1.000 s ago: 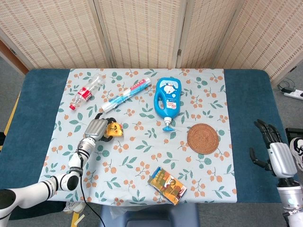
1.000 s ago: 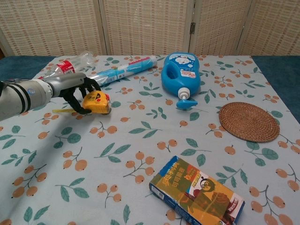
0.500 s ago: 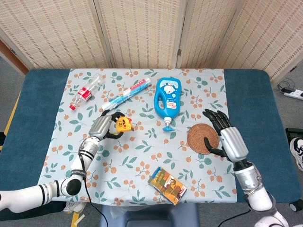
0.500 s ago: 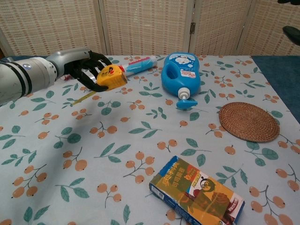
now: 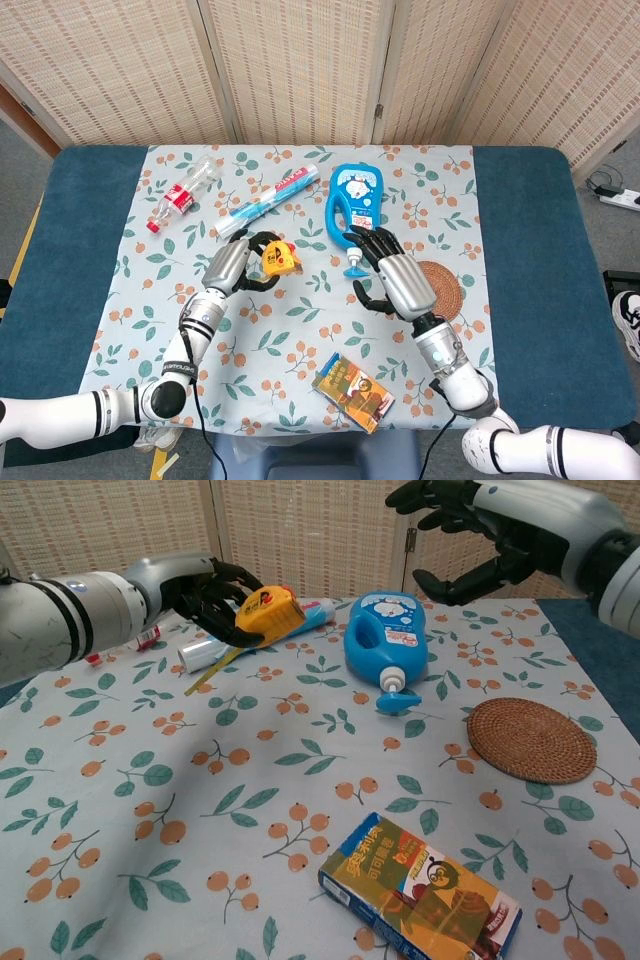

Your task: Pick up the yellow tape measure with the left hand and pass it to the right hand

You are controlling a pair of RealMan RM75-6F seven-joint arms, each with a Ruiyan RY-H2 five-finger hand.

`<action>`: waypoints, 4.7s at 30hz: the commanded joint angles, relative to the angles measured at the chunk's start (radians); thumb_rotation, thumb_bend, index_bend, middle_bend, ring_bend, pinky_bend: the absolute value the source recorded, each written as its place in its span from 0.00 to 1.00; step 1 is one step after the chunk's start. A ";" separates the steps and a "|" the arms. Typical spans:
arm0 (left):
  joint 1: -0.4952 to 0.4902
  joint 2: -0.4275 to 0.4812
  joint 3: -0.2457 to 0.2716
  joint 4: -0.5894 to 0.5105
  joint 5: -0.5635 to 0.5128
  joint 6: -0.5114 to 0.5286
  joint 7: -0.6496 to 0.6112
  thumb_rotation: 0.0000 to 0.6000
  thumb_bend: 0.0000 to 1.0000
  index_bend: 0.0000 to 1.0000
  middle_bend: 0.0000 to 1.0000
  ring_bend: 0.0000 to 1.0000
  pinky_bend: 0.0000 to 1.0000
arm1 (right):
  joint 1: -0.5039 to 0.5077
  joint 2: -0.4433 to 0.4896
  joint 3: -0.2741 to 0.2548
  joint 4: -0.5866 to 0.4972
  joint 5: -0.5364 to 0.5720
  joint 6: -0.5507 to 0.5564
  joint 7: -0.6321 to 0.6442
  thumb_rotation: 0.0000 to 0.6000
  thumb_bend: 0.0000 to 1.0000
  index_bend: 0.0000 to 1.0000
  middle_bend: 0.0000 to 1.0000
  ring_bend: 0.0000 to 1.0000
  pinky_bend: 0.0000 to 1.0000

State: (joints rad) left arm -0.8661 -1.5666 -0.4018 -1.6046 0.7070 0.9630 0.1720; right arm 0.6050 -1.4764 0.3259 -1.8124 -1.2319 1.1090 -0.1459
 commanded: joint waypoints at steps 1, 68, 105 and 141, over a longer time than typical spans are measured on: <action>-0.010 -0.008 -0.008 -0.009 -0.019 0.003 -0.001 1.00 0.39 0.52 0.50 0.39 0.08 | 0.036 -0.033 0.020 0.025 0.048 -0.027 -0.025 1.00 0.54 0.14 0.08 0.08 0.00; -0.036 -0.054 0.008 0.002 -0.037 0.047 0.002 1.00 0.39 0.52 0.50 0.39 0.09 | 0.296 -0.172 0.045 0.204 0.358 -0.060 -0.170 1.00 0.49 0.01 0.02 0.08 0.00; -0.028 -0.066 0.003 0.044 -0.016 0.027 -0.034 1.00 0.39 0.52 0.51 0.38 0.09 | 0.312 -0.199 0.075 0.212 0.415 -0.001 -0.210 1.00 0.49 0.57 0.23 0.20 0.00; 0.073 -0.004 0.101 0.238 0.096 -0.083 -0.139 1.00 0.39 0.53 0.52 0.39 0.10 | 0.070 0.206 0.082 -0.084 0.310 0.050 0.003 1.00 0.49 0.68 0.32 0.27 0.00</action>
State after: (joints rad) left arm -0.7976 -1.5750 -0.3051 -1.3719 0.7983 0.8853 0.0372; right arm 0.7102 -1.3165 0.4067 -1.8635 -0.9057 1.1532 -0.1792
